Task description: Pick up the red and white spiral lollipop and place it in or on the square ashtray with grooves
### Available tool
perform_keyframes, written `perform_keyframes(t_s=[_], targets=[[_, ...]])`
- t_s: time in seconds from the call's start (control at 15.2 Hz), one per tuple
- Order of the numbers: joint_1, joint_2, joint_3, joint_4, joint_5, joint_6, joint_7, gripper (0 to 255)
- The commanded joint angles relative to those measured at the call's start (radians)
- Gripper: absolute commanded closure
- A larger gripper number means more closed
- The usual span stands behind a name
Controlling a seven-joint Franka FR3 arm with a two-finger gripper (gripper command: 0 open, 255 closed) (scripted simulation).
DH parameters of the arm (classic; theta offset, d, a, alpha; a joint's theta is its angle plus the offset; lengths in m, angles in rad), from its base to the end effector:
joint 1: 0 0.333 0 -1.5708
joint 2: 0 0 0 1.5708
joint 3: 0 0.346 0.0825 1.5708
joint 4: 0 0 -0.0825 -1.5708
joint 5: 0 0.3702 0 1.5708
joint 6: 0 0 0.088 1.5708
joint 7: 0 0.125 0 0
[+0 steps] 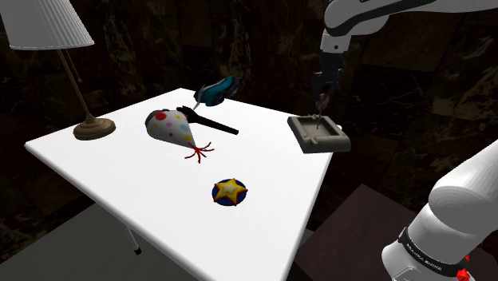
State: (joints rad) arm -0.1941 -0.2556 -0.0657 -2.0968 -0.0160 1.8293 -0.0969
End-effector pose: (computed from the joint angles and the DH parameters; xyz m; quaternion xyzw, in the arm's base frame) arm 0.4413 -0.1215 0.5429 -0.9969 0.0782 0.0060 0.0017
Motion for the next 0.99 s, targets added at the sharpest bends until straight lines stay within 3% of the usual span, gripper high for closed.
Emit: perform_keyframes(t_s=[0.0, 0.26, 0.53, 0.92], targets=[[0.000, 0.000, 0.000, 0.000, 0.000, 0.000, 0.000, 0], [0.000, 0.000, 0.000, 0.000, 0.000, 0.000, 0.000, 0], [0.001, 0.002, 0.001, 0.130, 0.001, -0.127, 0.000, 0], [0.001, 0.002, 0.001, 0.130, 0.001, -0.127, 0.000, 0]])
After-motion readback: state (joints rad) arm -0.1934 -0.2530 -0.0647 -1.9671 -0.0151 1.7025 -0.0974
